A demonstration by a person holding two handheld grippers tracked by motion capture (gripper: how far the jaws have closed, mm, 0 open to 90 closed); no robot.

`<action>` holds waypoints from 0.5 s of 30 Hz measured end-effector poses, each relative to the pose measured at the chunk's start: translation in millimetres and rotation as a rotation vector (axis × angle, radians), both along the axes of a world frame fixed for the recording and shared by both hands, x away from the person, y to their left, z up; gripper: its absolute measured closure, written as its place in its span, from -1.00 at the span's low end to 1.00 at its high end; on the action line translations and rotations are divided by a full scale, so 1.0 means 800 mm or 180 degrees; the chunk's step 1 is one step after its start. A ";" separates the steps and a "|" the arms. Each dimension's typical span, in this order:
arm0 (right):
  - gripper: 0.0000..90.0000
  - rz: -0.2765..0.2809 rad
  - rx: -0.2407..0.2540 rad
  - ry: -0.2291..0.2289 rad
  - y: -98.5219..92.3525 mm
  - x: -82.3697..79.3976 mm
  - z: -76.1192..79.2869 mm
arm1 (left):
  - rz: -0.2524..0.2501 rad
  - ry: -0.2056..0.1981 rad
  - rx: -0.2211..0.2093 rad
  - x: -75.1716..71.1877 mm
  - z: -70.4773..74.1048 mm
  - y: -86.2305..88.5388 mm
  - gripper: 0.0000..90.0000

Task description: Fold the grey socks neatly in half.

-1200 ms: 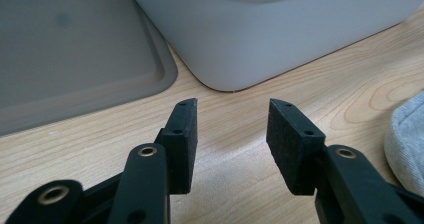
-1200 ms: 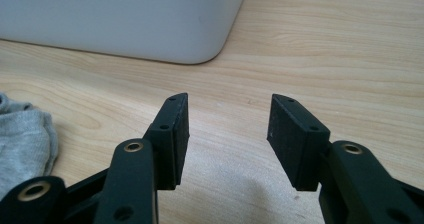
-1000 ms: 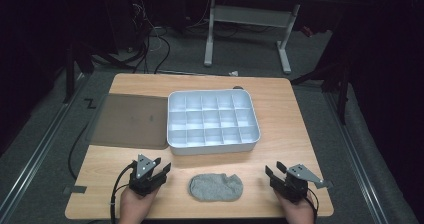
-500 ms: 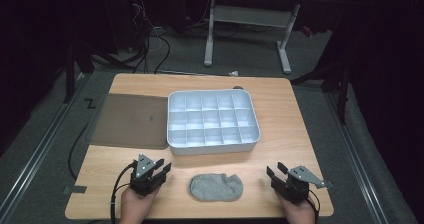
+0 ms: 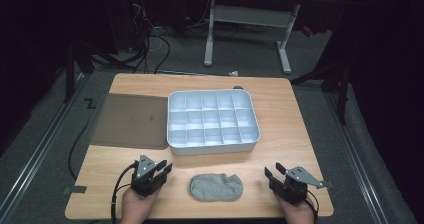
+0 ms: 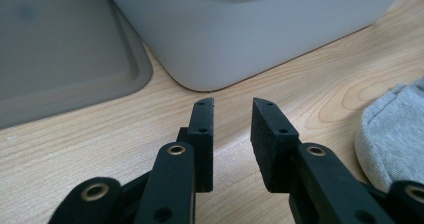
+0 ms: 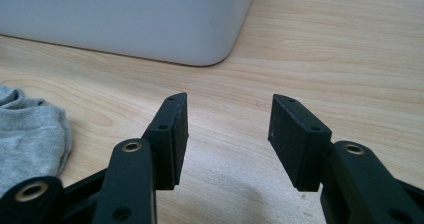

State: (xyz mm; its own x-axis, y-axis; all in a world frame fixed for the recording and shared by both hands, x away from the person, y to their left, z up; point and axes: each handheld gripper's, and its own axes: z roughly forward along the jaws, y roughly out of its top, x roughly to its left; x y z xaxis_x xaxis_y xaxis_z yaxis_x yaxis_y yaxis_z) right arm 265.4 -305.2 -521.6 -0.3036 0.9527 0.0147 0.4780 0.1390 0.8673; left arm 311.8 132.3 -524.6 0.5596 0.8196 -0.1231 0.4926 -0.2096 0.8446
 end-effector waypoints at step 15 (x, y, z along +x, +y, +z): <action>0.18 0.0144 -0.0103 -0.0023 0.025 -0.007 0.005 | -0.0112 0.0010 0.0006 -0.008 -0.001 -0.015 0.53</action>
